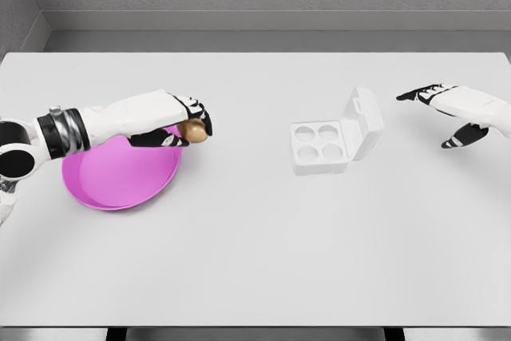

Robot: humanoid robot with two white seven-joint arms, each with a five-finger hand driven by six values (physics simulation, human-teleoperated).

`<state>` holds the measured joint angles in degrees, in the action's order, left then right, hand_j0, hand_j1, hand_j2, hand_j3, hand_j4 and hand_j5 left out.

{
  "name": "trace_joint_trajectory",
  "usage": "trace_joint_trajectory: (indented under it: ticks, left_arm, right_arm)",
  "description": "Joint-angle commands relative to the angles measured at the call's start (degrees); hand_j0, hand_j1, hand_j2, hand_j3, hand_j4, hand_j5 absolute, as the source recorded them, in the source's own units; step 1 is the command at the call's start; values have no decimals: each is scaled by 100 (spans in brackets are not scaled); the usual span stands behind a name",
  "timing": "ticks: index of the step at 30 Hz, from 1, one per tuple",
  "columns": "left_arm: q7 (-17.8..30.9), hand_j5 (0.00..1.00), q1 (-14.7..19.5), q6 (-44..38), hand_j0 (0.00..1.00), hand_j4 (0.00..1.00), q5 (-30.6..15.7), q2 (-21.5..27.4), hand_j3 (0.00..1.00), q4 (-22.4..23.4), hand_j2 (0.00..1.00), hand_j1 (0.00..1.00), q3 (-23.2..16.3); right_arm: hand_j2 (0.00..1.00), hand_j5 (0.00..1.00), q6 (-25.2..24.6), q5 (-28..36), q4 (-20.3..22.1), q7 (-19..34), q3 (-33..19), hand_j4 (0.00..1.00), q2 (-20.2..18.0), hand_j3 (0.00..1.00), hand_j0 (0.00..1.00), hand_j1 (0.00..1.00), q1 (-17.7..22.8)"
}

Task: Pack egg into the box and close the box lid

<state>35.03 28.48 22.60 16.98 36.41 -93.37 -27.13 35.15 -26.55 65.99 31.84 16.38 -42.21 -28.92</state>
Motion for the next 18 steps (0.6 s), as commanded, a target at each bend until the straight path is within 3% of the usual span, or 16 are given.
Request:
trace_joint_trajectory:
  ticks: [1, 13, 18]
  left_arm:
    - [-3, 36, 0, -19, 36, 36, -10, -213, 36, 12, 36, 36, -3]
    - [-3, 36, 70, -28, 36, 36, 7, -881, 36, 109, 36, 36, -21]
    - [-3, 36, 97, -28, 36, 36, 297, -1285, 36, 337, 36, 36, -21]
  right_arm:
    - [100, 100, -15, 36, 1, -3, -3, 100, -6, 100, 100, 100, 0]
    - [100, 100, -15, 36, 10, -3, -3, 100, -6, 100, 100, 100, 0]
    - [100, 100, -15, 36, 10, -3, 6, 100, -6, 100, 100, 100, 0]
